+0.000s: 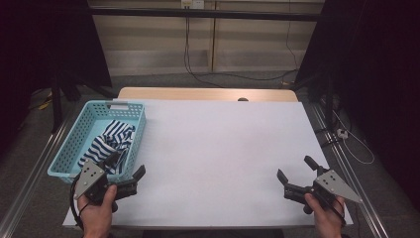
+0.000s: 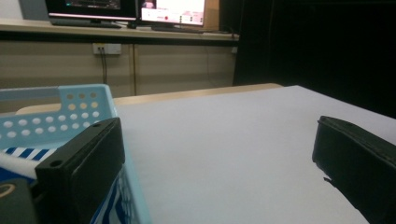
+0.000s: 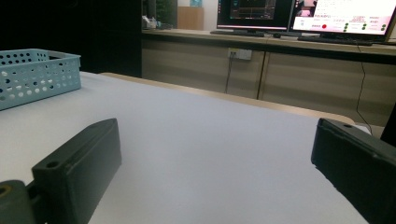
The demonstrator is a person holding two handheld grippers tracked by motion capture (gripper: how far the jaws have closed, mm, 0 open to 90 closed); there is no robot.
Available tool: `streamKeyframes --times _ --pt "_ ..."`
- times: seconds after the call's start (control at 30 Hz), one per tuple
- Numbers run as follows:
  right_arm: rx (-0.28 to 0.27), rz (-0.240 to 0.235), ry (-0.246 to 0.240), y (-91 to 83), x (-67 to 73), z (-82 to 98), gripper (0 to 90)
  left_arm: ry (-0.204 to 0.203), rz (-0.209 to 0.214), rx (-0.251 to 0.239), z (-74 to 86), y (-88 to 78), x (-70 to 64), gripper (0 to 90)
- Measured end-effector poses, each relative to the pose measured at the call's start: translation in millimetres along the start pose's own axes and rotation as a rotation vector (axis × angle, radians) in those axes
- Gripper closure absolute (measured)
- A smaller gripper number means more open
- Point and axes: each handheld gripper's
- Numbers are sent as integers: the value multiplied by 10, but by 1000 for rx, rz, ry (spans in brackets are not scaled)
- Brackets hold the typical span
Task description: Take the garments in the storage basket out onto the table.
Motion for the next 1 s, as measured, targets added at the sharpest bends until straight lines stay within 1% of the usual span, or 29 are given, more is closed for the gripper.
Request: streamKeyframes --times 0.07,0.17,0.23,0.27,0.37,0.4,0.43,0.47,0.5,0.53,0.57,0.6,0.63,0.7,0.73,0.77,0.8,0.83,0.87,0.9,0.93,0.97,1.0 --pt "1 -2 5 2 1 2 7 9 2 -6 -6 -1 -4 25" --pt "3 0 8 3 -3 5 5 5 5 -8 -2 -1 1 25" --pt "4 -2 6 3 -7 6 4 5 1 -5 -2 1 1 24" --pt "7 -2 17 3 -12 11 4 11 -11 5 -2 6 5 25" --pt "7 -5 23 12 -28 19 3 12 -12 11 2 16 7 24" --pt "7 -5 22 13 -31 19 3 6 -10 9 4 20 2 24" --pt "6 -9 23 13 -33 18 3 17 -11 9 3 16 7 24" --pt "6 -9 23 13 -33 18 3 17 -11 9 3 16 7 24" --pt "6 -11 24 16 -32 20 3 35 -21 37 0 6 24 25" --pt "6 -11 24 16 -32 20 3 35 -21 37 0 6 24 24" --pt "9 -8 26 13 -26 17 3 31 -29 36 10 7 39 24" --pt "9 -9 26 11 -23 16 3 31 -29 36 10 7 39 24" --pt "7 -9 23 11 -23 15 3 19 -35 34 11 1 47 24" --pt "7 -10 23 10 -21 15 3 24 -28 37 5 -12 62 23" --pt "8 -11 23 9 -23 14 2 5 -12 25 2 -13 61 23" --pt "9 -12 21 8 -23 12 2 8 -10 30 -8 -23 63 23" --pt "9 -12 18 14 -16 11 2 19 -7 30 -17 -32 73 20" --pt "14 -11 18 17 -13 13 1 11 -5 21 -23 -38 76 20" --pt "14 -14 19 21 -13 13 1 17 -10 27 -25 -45 80 20" --pt "14 -15 26 21 -8 11 1 16 -4 43 -30 -55 84 20" --pt "11 -16 28 17 -4 7 1 -3 15 51 -30 -59 91 20" --pt "8 -14 24 16 2 6 1 -6 24 64 -32 -71 105 20" --pt "11 -17 20 15 3 4 1 -16 13 66 -35 -82 111 21"
Point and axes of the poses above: each handheld gripper's, and its own axes: y roughly forward along the jaws, z roughly out of its underside, x roughly to its left, and after that the axes turned 3 degrees about z, right-handed
